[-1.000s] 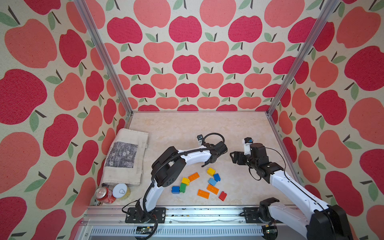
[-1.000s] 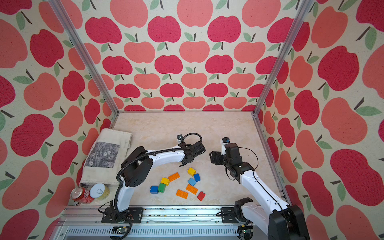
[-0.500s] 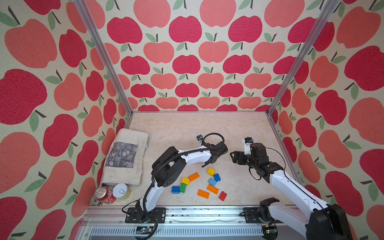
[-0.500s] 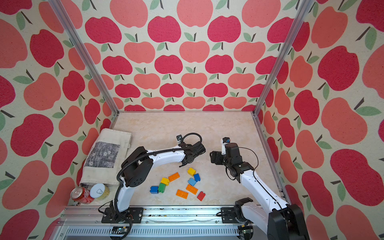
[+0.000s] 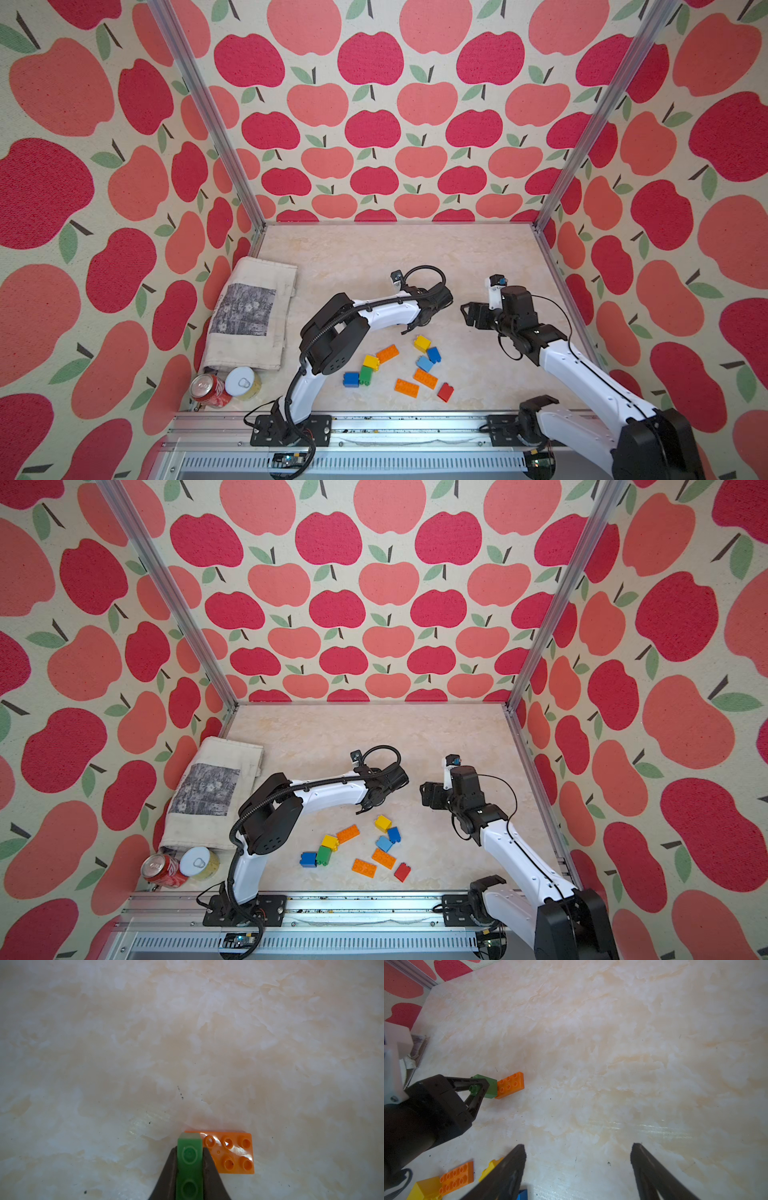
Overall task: Assemble the letter p with lego
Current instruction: Assemble the lego brick with the lego brick.
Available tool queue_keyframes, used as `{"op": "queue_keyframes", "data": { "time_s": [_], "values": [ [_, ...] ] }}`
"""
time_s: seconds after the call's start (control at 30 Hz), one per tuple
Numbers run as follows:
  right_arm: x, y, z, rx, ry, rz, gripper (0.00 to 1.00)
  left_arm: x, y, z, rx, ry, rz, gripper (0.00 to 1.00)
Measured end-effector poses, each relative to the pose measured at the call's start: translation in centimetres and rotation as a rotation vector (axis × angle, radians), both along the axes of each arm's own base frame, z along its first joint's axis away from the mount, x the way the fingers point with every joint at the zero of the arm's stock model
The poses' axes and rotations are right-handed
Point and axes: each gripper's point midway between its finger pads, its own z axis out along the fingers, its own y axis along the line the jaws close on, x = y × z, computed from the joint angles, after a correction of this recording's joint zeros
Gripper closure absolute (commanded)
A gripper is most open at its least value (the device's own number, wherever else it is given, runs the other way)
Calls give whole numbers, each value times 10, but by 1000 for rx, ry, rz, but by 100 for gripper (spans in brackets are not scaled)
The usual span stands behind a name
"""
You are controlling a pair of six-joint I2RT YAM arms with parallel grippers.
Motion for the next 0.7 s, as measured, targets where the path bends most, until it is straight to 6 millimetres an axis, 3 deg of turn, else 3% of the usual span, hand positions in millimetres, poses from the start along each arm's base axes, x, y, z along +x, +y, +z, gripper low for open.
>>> {"op": "queue_keyframes", "data": {
  "time_s": [0.7],
  "values": [
    [-1, -3, 2, -1, 0, -8, 17, 0, 1, -11, 61, 71, -112, 100]
  ]
}}
